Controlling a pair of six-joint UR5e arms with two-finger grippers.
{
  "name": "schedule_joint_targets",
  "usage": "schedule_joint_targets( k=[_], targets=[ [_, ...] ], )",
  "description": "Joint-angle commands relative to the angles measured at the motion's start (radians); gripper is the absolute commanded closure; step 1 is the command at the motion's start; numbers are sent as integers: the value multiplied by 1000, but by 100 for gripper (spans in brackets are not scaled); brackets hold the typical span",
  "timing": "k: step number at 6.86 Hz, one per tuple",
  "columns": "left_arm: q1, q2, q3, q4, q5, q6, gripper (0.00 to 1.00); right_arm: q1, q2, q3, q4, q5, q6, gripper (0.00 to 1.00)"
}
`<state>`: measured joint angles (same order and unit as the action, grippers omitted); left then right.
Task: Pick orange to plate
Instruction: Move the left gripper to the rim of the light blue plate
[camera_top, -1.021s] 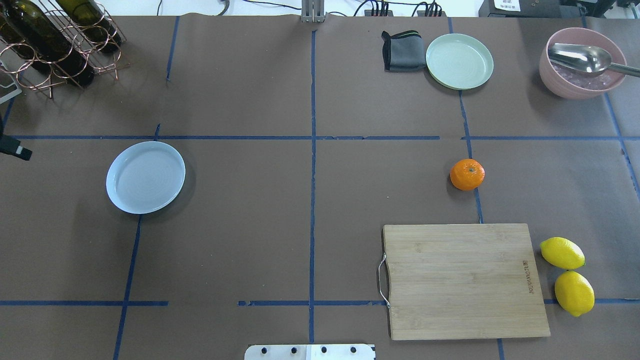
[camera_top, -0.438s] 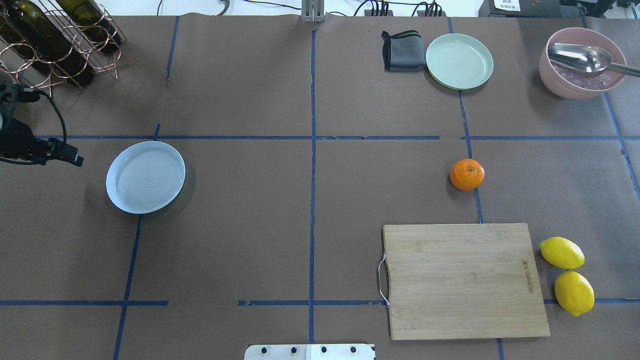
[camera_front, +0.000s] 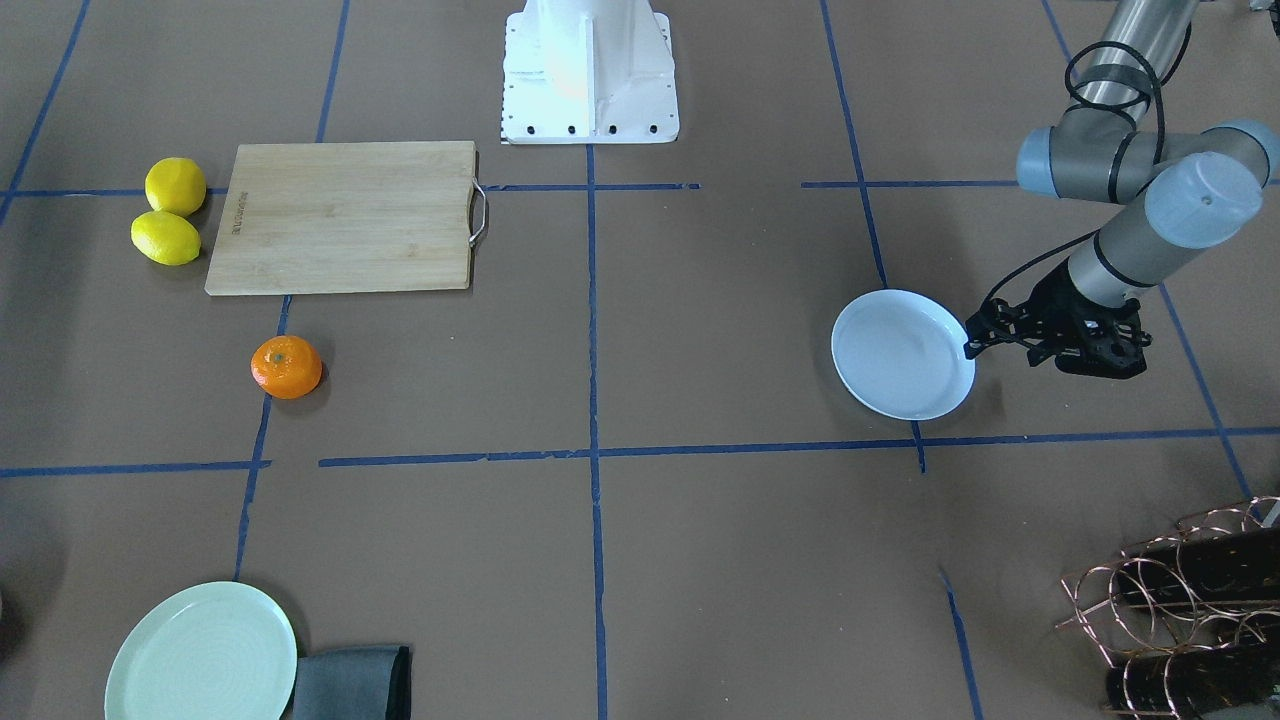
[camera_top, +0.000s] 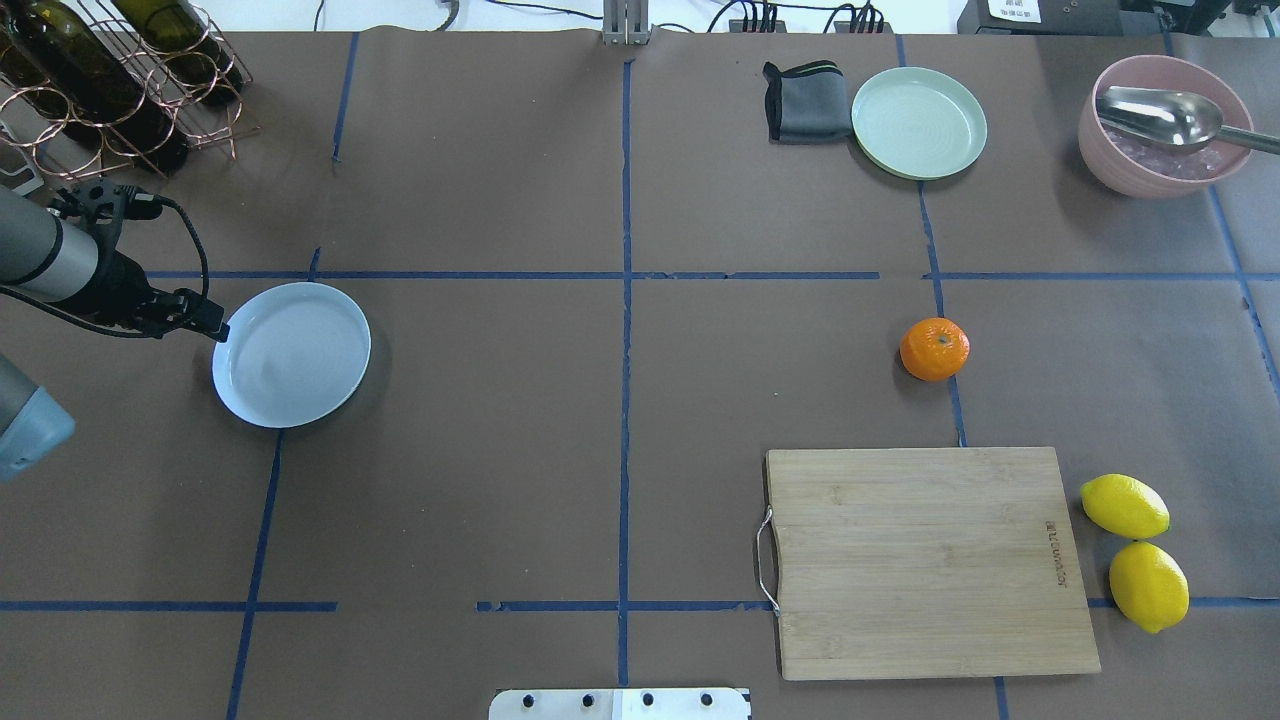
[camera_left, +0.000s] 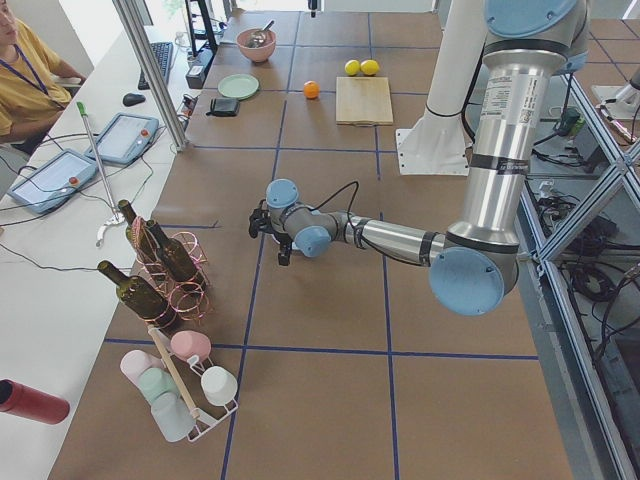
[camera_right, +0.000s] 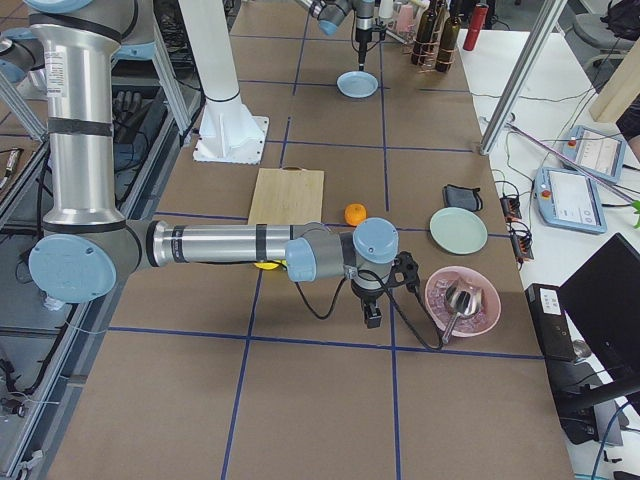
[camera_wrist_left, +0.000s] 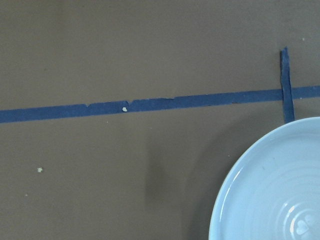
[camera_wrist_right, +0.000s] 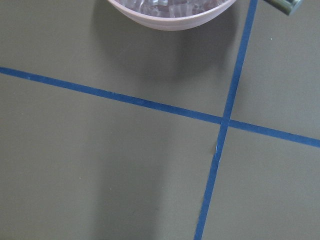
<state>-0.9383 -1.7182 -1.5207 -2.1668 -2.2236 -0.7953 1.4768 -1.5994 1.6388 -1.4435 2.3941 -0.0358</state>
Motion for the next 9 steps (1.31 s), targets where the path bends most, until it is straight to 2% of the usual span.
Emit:
schedule_joint_targets(
  k=[1, 3, 5, 6, 7, 8, 9],
  targets=[
    [18, -17, 20, -4, -1, -2, 27, -6, -1, -1, 0, 0, 0, 0],
    [32, -18, 20, -4, -4, -2, 36, -10, 1, -1, 0, -1, 0, 0],
    [39, -18, 20, -4, -4, -1, 51, -12, -1, -1, 0, -1, 0, 0],
    [42, -18, 20, -4, -4, -1, 68, -13, -1, -1, 0, -1, 0, 0],
    [44, -18, 22, -4, -4, 1, 96, -16, -1, -2, 0, -1, 0, 0],
    [44, -18, 20, -4, -4, 1, 100, -18, 1, -2, 0, -1, 0, 0],
    [44, -18, -2, -7, -7, -7, 100, -18, 1, -1, 0, -1, 0, 0]
  ],
)
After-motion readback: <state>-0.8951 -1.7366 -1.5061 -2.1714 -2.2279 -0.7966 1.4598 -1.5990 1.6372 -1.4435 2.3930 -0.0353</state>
